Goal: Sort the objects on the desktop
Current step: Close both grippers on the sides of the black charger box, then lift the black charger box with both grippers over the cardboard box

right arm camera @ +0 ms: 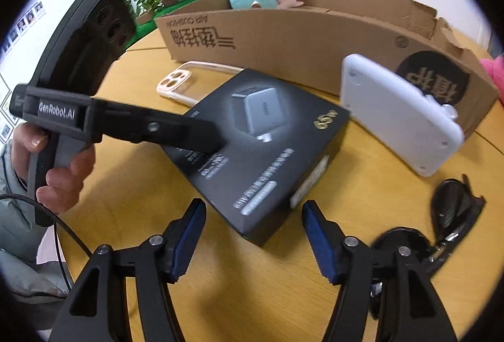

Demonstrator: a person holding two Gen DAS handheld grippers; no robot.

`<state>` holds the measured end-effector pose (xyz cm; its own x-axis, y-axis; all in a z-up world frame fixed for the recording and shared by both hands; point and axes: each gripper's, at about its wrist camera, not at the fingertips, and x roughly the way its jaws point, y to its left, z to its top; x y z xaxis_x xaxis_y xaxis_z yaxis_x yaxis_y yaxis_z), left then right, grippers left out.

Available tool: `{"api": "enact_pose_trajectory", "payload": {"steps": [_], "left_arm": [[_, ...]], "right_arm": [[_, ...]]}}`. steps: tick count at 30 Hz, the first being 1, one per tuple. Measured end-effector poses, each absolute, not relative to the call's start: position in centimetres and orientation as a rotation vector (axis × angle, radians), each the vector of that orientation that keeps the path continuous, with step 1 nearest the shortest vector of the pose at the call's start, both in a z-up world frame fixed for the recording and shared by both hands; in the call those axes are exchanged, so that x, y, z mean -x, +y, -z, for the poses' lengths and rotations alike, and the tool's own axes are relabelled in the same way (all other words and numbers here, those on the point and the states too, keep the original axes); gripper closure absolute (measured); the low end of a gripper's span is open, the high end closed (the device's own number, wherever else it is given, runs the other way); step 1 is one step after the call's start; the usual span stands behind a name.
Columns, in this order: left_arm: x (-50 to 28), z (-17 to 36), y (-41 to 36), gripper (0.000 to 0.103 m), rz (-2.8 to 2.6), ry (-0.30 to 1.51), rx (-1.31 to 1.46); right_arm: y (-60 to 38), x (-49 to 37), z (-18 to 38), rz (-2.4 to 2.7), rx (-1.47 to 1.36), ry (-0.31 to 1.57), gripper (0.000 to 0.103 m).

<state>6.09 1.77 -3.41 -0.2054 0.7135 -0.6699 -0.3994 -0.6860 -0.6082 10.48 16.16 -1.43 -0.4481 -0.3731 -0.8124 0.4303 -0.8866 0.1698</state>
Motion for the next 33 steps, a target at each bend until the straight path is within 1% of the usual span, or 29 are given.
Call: {"api": "enact_pose_trajectory", "payload": {"steps": [1,4,6,7,9,12,16,18,19,22,24,25,26,28,33], "left_arm": [[-6.1,3.4,1.9,0.034,-1.959,-0.382,1.315],[-6.4,3.3,2.0,0.036,-1.973,-0.390,1.305],[-6.8,2.9,2.0,0.040,-1.992,-0.362,1.290],[-7.2,2.5,2.0,0.044,-2.009,-0.338,1.279],[-7.9,2.0,1.8,0.047,-2.026,-0.302,1.273],[-8.9,1.7,1.6,0.047,-2.030,-0.262,1.283],[-9.0,2.3,0.9,0.046,-1.967,-0.319,1.331],[-8.9,2.2,0.9,0.043,-1.982,-0.341,1.343],[-8.6,2.3,0.6,0.040,-1.997,-0.364,1.359],[-7.6,2.5,0.4,0.038,-1.987,-0.446,1.359],[-7.1,2.9,1.0,0.038,-1.964,-0.452,1.361],[-6.9,3.3,1.3,0.035,-1.955,-0.458,1.366],[-6.8,3.4,1.4,0.036,-1.971,-0.477,1.345],[-6.9,3.3,1.6,0.036,-2.007,-0.454,1.321],[-7.9,2.8,1.9,0.041,-2.028,-0.407,1.300]], "right_arm": [[15.9,-10.4,1.5,2.354,-1.284,0.099,0.031],[15.3,-9.9,1.7,2.418,-1.297,0.147,0.029],[14.9,-9.8,1.7,2.441,-1.298,0.159,0.029],[14.7,-10.0,1.8,2.453,-1.295,0.179,0.029],[14.1,-10.4,1.8,2.481,-1.295,0.257,0.032],[13.4,-10.7,1.5,2.480,-1.309,0.320,0.032],[13.8,-11.4,1.9,2.410,-1.333,0.297,0.030],[14.4,-11.7,1.9,2.392,-1.314,0.286,0.031],[14.7,-11.7,1.9,2.387,-1.315,0.279,0.031],[15.4,-11.7,1.6,2.375,-1.309,0.204,0.031],[15.5,-11.4,1.4,2.369,-1.288,0.185,0.031],[15.4,-11.3,1.4,2.371,-1.278,0.191,0.030],[15.2,-11.2,1.4,2.369,-1.275,0.191,0.028],[14.7,-10.8,1.6,2.393,-1.270,0.200,0.027],[14.7,-11.4,1.8,2.471,-1.222,0.221,0.031]]}}
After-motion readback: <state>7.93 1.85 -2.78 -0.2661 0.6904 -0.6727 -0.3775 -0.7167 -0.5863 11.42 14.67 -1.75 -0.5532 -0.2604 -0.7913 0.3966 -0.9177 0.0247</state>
